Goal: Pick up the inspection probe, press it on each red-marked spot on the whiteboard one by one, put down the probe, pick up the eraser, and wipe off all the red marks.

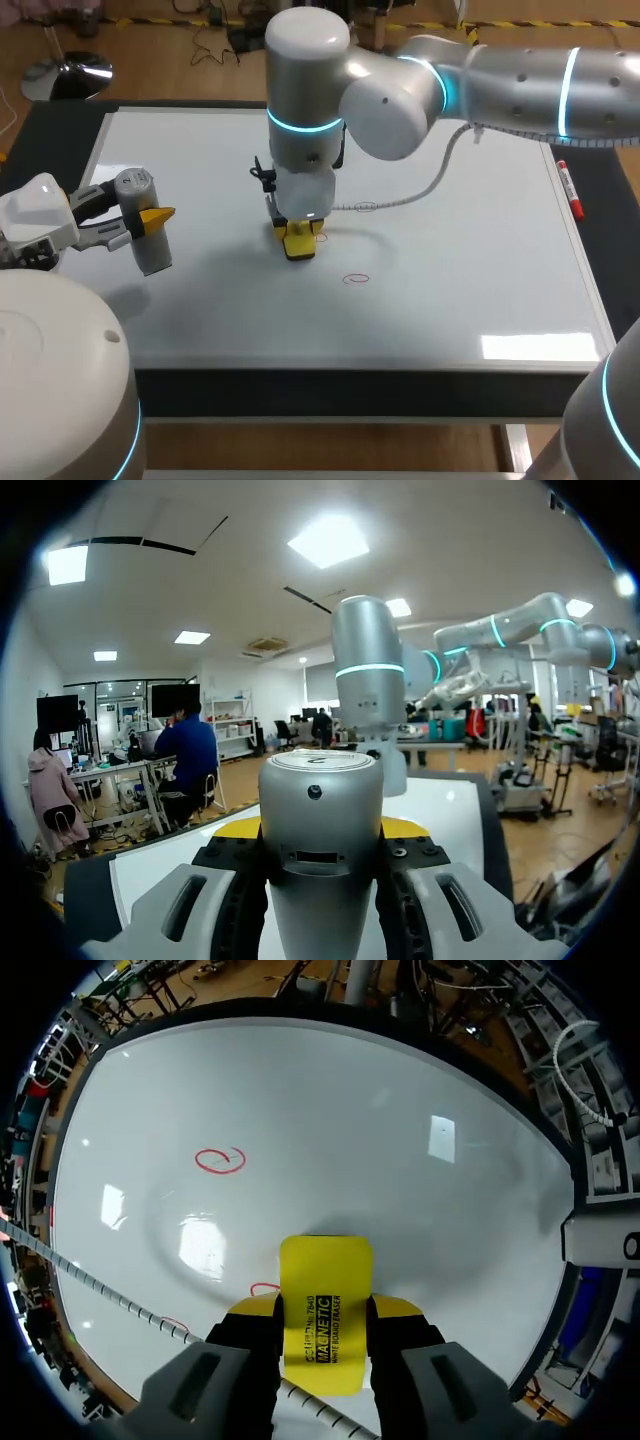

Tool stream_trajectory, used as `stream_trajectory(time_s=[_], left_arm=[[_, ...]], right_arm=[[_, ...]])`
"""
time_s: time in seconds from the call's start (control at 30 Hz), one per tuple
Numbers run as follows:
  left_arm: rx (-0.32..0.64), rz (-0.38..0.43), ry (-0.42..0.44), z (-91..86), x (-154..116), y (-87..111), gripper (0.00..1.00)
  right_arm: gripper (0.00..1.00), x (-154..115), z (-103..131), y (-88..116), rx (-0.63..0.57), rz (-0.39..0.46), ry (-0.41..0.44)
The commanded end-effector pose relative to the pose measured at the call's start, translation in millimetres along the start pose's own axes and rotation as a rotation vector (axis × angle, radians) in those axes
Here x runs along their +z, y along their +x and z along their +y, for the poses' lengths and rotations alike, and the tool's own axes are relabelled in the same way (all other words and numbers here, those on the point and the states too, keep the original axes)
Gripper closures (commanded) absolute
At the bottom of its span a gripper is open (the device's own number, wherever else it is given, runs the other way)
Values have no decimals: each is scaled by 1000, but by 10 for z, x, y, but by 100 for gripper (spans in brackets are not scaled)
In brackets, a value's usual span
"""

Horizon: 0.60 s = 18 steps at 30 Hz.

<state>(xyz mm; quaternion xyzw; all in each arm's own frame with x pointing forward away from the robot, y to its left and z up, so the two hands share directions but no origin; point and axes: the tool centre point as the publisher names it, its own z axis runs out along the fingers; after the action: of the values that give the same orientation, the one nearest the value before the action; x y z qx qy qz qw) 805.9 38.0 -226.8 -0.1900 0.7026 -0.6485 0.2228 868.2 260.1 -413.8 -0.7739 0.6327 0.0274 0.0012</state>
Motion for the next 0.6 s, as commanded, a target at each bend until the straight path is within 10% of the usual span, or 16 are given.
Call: stream_trajectory(time_s=[0.03,0.6], left_arm=[[2,-1,2,-5,-2,8,100],[2,-1,2,-5,-2,8,100]], right_arm=[[100,72,-29,37,-4,2,-6],[100,157,-47,468,70,33,-15]])
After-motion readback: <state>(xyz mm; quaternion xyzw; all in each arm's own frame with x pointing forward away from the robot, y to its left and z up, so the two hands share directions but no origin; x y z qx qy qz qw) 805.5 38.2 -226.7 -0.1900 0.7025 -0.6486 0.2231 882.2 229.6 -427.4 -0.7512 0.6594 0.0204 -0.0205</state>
